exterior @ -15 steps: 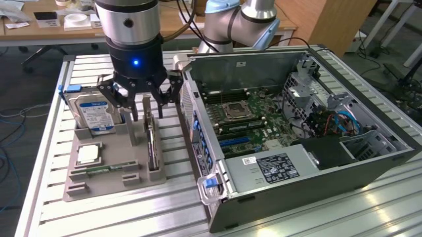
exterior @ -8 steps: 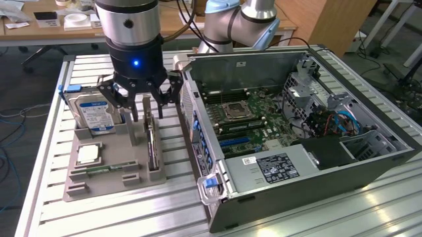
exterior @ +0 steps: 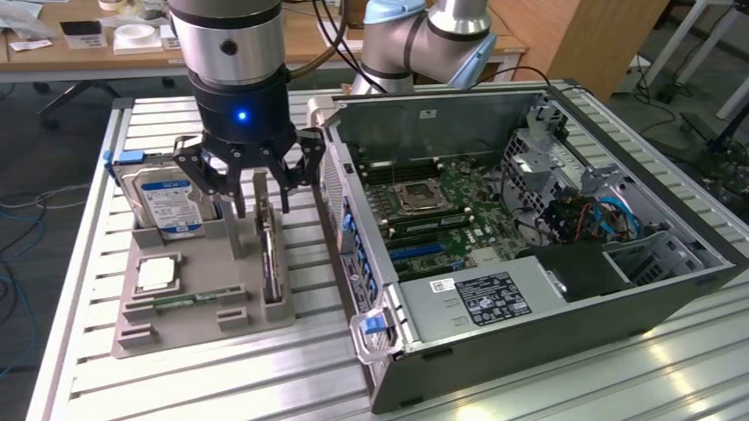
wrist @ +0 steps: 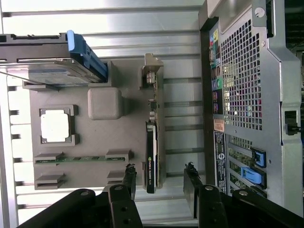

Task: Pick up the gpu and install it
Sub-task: 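Pick up the gpu and move the gpu toward the slot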

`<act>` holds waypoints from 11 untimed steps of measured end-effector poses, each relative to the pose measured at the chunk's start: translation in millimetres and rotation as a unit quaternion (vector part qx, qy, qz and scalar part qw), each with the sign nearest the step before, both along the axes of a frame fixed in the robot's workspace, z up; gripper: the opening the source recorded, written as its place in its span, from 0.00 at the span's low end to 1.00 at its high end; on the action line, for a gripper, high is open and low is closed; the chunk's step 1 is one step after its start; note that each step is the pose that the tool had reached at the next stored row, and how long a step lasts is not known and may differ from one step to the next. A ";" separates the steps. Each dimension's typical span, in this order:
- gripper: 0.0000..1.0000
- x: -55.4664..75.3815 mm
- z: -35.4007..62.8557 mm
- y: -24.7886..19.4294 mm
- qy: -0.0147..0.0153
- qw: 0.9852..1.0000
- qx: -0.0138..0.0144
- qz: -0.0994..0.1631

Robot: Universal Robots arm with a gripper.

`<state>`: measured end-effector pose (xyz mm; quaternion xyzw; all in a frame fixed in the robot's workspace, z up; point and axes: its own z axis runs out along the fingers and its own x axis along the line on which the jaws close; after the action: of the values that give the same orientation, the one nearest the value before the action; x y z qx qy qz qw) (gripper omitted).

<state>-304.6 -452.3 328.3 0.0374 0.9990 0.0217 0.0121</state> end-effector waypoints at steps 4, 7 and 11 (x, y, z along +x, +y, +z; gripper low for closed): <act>0.53 0.0 0.0 0.0 0.000 1.000 0.000 0.000; 0.53 0.0 0.0 0.0 0.000 1.000 0.000 0.000; 0.53 0.0 0.0 0.0 0.000 1.000 0.000 0.000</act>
<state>-304.6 -452.3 328.3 0.0374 0.9990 0.0217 0.0121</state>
